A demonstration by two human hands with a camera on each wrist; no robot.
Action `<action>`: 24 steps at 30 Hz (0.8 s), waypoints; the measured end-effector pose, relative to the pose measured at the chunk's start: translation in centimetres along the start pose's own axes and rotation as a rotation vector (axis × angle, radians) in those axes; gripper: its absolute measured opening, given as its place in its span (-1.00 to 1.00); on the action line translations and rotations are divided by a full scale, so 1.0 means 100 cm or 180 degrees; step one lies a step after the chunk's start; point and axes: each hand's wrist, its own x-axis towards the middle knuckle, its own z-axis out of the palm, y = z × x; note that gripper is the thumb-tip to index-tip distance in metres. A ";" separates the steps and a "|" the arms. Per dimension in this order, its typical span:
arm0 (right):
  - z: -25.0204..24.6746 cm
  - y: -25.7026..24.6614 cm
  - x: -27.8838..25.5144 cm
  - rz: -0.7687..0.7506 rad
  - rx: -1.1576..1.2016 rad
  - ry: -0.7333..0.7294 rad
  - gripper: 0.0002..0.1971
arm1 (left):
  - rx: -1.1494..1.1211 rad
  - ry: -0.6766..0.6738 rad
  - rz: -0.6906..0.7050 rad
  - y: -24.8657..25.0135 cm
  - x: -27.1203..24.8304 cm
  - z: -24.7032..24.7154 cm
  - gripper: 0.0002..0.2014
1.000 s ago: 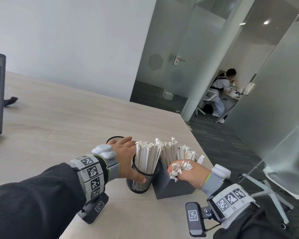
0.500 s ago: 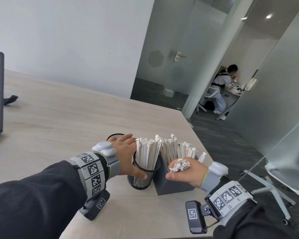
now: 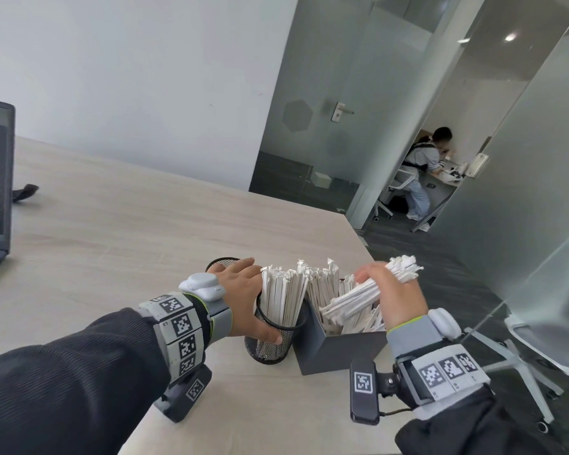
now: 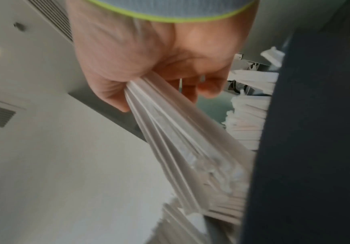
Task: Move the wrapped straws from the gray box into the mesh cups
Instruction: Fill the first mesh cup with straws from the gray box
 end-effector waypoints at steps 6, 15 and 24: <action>0.004 -0.022 0.003 0.0517 0.1099 0.0486 -0.88 | -0.0021 -0.0004 0.0018 0.001 -0.001 -0.001 0.21; 0.055 -0.011 -0.015 0.0626 0.0914 -0.0068 -0.82 | -0.0009 -0.0018 -0.0018 0.001 -0.001 0.000 0.22; 0.074 0.002 -0.017 -0.0319 -0.1091 -0.0807 -0.65 | 0.0031 -0.0006 -0.0029 0.002 -0.002 -0.002 0.20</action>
